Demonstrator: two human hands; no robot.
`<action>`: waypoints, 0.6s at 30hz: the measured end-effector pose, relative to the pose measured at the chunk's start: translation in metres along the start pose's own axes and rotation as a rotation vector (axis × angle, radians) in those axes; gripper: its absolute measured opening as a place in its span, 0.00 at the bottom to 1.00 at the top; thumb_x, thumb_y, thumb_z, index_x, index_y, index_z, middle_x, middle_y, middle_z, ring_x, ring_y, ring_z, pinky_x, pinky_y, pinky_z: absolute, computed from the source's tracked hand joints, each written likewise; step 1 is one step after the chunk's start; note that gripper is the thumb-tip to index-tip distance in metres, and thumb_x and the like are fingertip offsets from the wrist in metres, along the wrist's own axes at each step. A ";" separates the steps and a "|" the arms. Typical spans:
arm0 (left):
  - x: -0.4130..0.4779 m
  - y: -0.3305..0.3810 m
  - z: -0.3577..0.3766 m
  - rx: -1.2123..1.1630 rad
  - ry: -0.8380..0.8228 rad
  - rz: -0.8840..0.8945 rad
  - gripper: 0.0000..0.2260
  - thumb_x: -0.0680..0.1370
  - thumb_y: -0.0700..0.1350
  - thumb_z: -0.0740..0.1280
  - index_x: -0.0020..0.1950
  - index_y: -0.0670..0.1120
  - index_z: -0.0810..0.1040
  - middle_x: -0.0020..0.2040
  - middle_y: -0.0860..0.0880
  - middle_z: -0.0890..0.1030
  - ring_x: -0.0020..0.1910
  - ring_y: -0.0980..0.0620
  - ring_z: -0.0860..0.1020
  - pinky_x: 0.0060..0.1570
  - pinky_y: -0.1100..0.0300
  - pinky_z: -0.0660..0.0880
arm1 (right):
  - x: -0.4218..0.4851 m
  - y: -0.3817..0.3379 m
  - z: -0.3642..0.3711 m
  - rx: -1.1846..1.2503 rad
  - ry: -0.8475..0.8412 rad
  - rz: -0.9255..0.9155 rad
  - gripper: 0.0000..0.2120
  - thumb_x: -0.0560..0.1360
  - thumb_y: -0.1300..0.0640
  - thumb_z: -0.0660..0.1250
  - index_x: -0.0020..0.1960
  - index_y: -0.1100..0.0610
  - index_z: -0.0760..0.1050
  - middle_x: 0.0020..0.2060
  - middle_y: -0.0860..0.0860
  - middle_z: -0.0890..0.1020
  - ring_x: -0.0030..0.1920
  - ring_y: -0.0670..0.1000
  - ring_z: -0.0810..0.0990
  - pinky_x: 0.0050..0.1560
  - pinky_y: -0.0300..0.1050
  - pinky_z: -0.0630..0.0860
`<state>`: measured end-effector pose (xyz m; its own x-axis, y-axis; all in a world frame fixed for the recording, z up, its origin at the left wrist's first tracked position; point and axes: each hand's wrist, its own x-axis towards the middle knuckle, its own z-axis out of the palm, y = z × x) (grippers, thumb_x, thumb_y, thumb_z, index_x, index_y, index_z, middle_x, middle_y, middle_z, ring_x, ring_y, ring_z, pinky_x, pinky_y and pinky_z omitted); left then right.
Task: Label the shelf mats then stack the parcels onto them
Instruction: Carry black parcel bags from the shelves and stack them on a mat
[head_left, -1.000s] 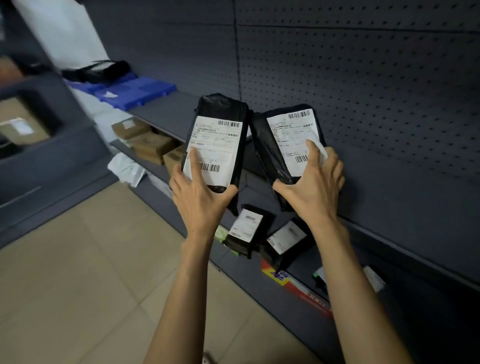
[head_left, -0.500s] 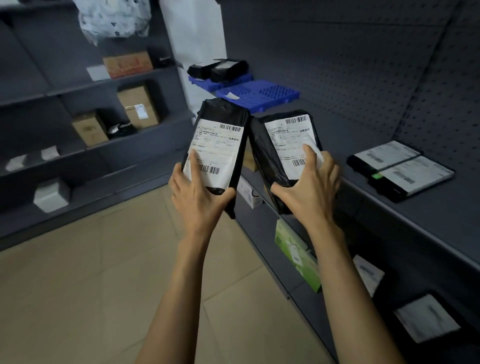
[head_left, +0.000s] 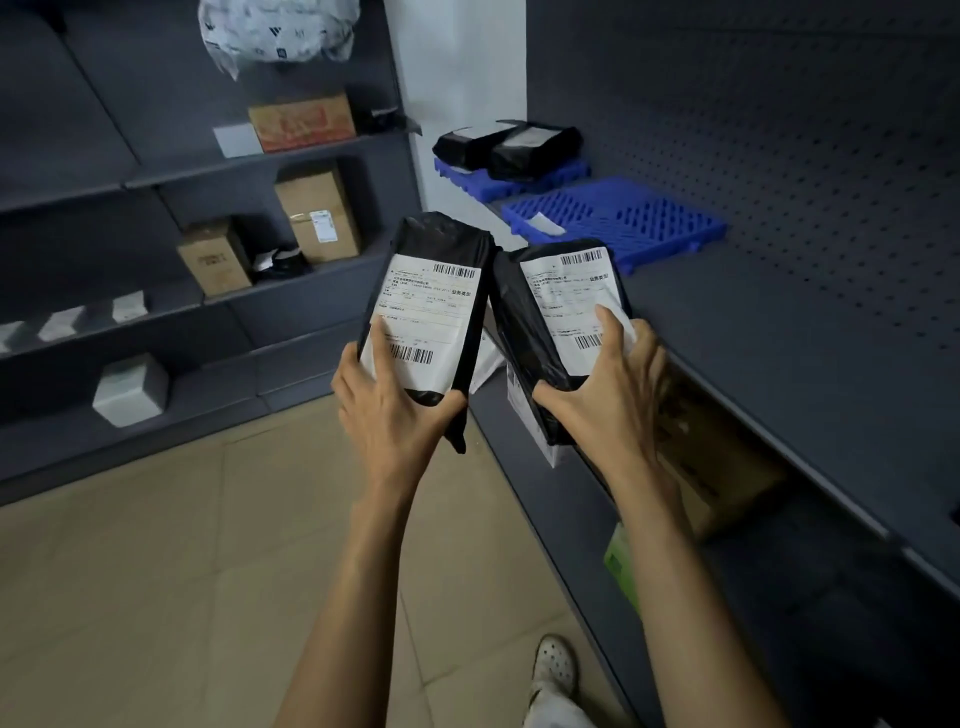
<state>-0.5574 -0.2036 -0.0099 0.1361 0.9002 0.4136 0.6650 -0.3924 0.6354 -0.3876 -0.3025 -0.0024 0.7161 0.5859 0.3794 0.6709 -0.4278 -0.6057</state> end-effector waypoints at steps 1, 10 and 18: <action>0.022 -0.001 0.012 0.007 0.009 0.001 0.49 0.60 0.60 0.68 0.79 0.52 0.56 0.74 0.41 0.61 0.71 0.40 0.60 0.66 0.43 0.66 | 0.023 -0.003 0.012 0.004 -0.006 -0.008 0.49 0.60 0.39 0.74 0.75 0.49 0.58 0.72 0.58 0.61 0.69 0.60 0.61 0.66 0.57 0.63; 0.205 0.005 0.108 -0.017 0.059 -0.020 0.48 0.62 0.60 0.70 0.78 0.53 0.54 0.73 0.43 0.61 0.70 0.40 0.61 0.65 0.41 0.67 | 0.212 -0.032 0.099 0.031 0.008 -0.048 0.48 0.60 0.41 0.75 0.75 0.49 0.58 0.73 0.56 0.60 0.70 0.59 0.60 0.68 0.56 0.62; 0.333 -0.002 0.180 -0.038 -0.012 -0.007 0.48 0.64 0.60 0.72 0.79 0.52 0.54 0.74 0.41 0.60 0.72 0.40 0.59 0.68 0.40 0.64 | 0.327 -0.046 0.173 -0.007 0.003 0.015 0.49 0.61 0.41 0.75 0.76 0.49 0.57 0.74 0.57 0.58 0.72 0.60 0.57 0.70 0.57 0.59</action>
<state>-0.3814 0.1309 0.0095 0.1405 0.9053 0.4008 0.6374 -0.3925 0.6631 -0.2173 0.0281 0.0288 0.7266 0.5775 0.3723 0.6615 -0.4415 -0.6062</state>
